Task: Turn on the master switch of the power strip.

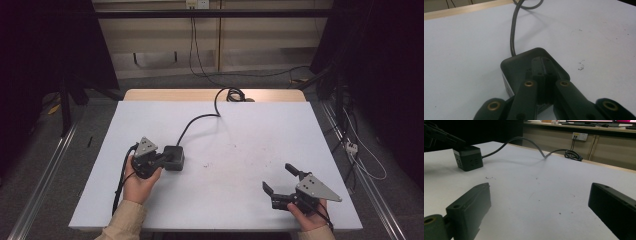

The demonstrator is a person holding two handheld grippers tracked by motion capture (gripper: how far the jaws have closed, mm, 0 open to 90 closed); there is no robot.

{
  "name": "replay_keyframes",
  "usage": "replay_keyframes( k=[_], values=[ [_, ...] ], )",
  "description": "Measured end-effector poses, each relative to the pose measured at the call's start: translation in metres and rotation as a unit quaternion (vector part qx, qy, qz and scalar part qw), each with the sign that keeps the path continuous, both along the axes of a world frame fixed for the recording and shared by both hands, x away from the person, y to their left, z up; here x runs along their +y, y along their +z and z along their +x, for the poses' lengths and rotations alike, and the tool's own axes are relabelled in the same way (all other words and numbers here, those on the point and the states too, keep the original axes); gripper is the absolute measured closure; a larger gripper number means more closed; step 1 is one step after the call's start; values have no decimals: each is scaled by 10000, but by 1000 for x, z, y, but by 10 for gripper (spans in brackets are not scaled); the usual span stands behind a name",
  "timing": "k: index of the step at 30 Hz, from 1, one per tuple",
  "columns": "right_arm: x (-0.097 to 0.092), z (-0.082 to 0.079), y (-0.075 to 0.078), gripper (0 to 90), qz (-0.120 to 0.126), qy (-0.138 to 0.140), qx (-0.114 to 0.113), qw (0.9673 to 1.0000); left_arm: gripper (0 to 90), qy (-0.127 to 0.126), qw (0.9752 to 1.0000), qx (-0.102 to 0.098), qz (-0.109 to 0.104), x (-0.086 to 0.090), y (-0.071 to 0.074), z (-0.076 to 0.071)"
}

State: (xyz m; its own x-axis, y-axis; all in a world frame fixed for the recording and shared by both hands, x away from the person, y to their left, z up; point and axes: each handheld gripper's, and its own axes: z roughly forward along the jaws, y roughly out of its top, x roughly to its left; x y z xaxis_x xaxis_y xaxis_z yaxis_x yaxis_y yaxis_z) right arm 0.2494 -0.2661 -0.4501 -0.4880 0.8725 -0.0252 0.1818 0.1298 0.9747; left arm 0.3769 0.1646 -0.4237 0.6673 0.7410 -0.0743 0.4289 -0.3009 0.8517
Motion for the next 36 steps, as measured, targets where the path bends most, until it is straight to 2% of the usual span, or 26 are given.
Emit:
replay_keyframes(
  k=[2, 7, 11, 13, 15, 20, 23, 36],
  values=[
    [-1, 0, 0, 39, 8, -6, -15, 10000, 900, 7, 10000, 11, -30, 0, 0, 0],
    [-1, 0, 0, 39, 20, -22, -9, 10000, 900, 15, 10000, -78, 61, -2, 0, -1],
    [0, 1, 0, 39, 12, -7, -11, 10000, 900, 32, 10000, -65, 63, -3, 0, -1],
    [0, 1, 0, 39, 21, 10, -11, 10000, 900, 22, 9999, -47, 137, -3, 2, -1],
    [1, 2, 0, 39, 9, 7, -7, 10000, 900, 53, 10000, -3, 30, -2, 1, -1],
    [1, 2, 0, 39, 8, 29, 1, 10000, 900, 101, 9999, 49, -5, -2, 2, 0],
    [1, 2, 0, 39, 16, 28, -17, 10000, 900, 129, 9998, 102, -113, -1, 2, 0],
    [1, 2, 0, 39, 9, 32, -25, 10000, 900, 114, 9999, 73, -67, -1, 3, 0]
  ],
)
